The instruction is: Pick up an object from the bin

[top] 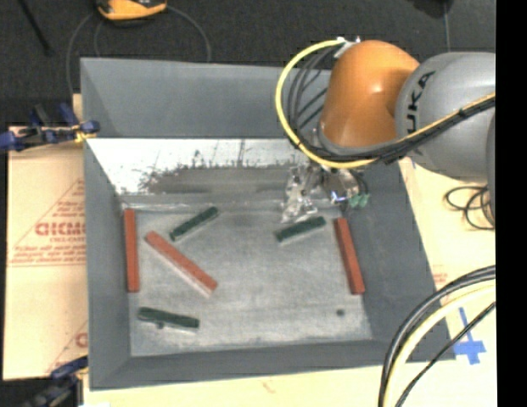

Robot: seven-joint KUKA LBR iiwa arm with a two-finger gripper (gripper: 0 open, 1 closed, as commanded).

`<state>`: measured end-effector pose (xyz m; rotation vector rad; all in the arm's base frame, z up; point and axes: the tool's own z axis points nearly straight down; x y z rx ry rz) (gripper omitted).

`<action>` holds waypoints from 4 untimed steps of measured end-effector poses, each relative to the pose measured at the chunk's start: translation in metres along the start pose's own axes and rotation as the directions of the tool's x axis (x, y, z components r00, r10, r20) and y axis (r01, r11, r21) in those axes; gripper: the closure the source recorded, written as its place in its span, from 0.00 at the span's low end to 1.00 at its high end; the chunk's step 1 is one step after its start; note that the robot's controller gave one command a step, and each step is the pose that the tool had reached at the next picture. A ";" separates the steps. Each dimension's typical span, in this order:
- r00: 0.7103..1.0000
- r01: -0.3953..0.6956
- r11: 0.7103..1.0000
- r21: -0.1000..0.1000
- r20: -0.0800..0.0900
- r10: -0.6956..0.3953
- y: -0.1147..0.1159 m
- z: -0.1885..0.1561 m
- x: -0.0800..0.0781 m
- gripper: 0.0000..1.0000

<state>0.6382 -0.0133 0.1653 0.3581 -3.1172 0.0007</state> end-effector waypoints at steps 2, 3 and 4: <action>0.999 0.032 0.999 0.003 0.008 -0.032 -0.007 -0.022 -0.005 0.00; 0.999 0.028 1.000 0.003 0.015 -0.028 -0.028 0.034 -0.004 0.00; 1.000 -0.015 1.000 0.002 0.008 0.015 -0.053 0.085 0.016 1.00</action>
Offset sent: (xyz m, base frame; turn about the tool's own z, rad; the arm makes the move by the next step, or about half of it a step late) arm 0.0000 0.0000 0.0000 0.0000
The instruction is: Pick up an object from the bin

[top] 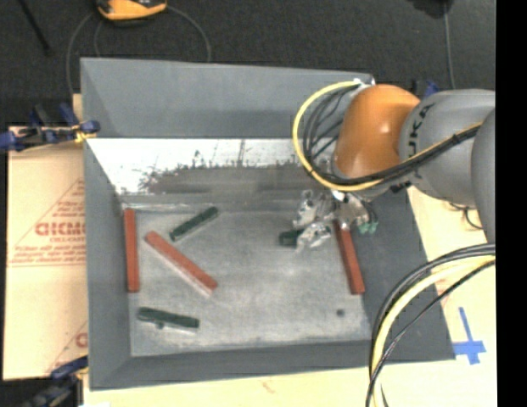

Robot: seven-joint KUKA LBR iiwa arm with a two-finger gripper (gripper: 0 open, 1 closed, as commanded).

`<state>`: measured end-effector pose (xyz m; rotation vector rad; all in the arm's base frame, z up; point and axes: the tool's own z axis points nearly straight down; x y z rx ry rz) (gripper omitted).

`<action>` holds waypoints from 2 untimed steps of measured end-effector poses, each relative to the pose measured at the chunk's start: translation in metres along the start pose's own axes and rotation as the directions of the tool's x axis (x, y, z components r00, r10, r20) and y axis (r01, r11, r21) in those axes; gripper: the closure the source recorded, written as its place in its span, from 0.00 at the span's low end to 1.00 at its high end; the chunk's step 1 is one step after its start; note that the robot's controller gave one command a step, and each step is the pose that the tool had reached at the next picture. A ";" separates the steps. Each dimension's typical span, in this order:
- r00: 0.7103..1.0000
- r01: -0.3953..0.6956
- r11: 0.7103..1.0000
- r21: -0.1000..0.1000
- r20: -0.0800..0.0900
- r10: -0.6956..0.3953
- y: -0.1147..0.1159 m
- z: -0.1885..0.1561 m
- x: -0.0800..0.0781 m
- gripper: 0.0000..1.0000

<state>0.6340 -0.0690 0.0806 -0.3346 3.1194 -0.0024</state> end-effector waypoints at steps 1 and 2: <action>1.000 0.000 1.000 0.000 0.000 0.000 0.000 0.000 0.000 1.00; 0.994 0.109 0.994 0.002 0.005 -0.109 0.007 -0.158 -0.007 1.00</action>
Offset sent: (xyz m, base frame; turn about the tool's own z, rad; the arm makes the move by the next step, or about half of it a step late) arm 0.0021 0.0098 0.1545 -0.1113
